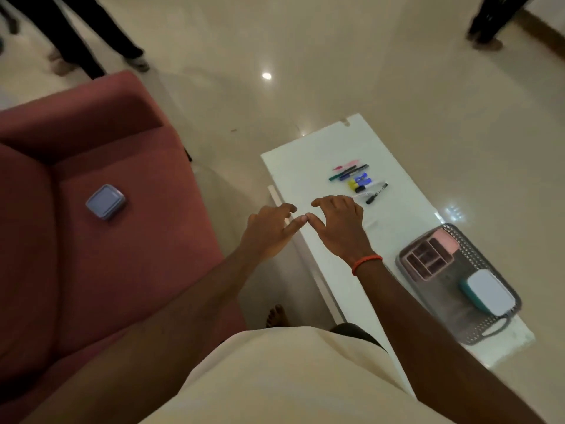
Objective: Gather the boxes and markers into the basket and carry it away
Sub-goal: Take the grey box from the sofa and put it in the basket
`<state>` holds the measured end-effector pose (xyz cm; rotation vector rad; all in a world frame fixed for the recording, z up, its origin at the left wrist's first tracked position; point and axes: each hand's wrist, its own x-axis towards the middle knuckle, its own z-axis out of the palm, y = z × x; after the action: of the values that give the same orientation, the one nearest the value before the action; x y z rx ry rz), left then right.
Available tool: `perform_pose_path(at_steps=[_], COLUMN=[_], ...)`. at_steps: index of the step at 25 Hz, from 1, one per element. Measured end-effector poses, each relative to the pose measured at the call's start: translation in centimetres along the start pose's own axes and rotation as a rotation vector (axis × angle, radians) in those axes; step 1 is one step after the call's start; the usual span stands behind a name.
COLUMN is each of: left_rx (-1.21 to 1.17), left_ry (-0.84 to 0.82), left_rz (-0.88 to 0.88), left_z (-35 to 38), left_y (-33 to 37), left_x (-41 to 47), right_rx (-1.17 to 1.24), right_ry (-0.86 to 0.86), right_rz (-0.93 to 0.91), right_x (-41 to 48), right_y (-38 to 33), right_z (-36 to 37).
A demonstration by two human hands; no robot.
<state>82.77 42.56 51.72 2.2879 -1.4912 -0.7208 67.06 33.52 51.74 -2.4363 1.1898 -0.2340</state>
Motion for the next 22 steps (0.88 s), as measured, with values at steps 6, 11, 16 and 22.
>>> perform_pose_path(at_steps=[6, 11, 16, 22], left_rx=[-0.233, -0.354, -0.283, -0.386], left_ry=[0.098, 0.159, 0.182, 0.281], left_rz=[-0.204, -0.378, -0.519, -0.593], left_z=[-2.4, -4.6, -7.2, -8.8], left_y=[-6.5, -9.1, -11.8, -14.9], left_x=[-0.8, -0.5, 1.8, 4.0], right_rx=[-0.102, -0.129, -0.141, -0.115], right_ry=[-0.093, -0.189, -0.328, -0.405], right_rz=[-0.268, -0.417, -0.619, -0.827], right_x=[4.7, 9.3, 14.9, 20.2], right_y=[-7.1, -10.4, -13.1, -16.2], right_z=[2.1, 3.6, 5.0, 6.7])
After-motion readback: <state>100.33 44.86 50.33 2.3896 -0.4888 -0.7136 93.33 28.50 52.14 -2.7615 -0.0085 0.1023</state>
